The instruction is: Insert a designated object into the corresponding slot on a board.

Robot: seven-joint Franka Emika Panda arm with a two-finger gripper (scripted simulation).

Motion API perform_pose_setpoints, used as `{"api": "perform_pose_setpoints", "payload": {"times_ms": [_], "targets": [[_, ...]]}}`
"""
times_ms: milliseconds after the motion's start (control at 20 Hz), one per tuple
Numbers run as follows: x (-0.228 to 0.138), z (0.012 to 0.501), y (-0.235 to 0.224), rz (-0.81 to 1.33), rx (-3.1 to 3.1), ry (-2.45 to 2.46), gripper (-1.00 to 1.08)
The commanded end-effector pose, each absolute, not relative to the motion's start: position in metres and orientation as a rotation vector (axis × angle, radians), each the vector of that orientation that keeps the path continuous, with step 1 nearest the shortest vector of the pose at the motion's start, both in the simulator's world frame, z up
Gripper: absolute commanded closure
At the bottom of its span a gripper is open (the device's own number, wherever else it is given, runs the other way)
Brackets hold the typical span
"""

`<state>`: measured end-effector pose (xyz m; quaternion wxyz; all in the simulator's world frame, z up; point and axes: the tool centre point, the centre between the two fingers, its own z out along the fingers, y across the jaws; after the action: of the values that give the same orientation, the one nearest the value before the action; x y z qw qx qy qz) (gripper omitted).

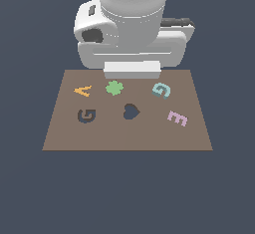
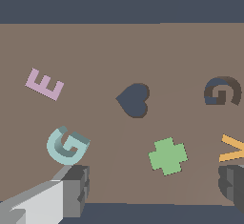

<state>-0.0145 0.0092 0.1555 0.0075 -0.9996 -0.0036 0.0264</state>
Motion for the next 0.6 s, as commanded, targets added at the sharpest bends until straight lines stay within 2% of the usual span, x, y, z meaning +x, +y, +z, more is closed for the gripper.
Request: {"api": "perform_pose_setpoints", "payload": {"times_ms": [0,550], "targets": [[-0.014,0.155,0.009,0.082,-3.125,-0.011,-0.92],[-0.012,0.144,0.022,0.074,-3.121,-0.188,-0.92]]}}
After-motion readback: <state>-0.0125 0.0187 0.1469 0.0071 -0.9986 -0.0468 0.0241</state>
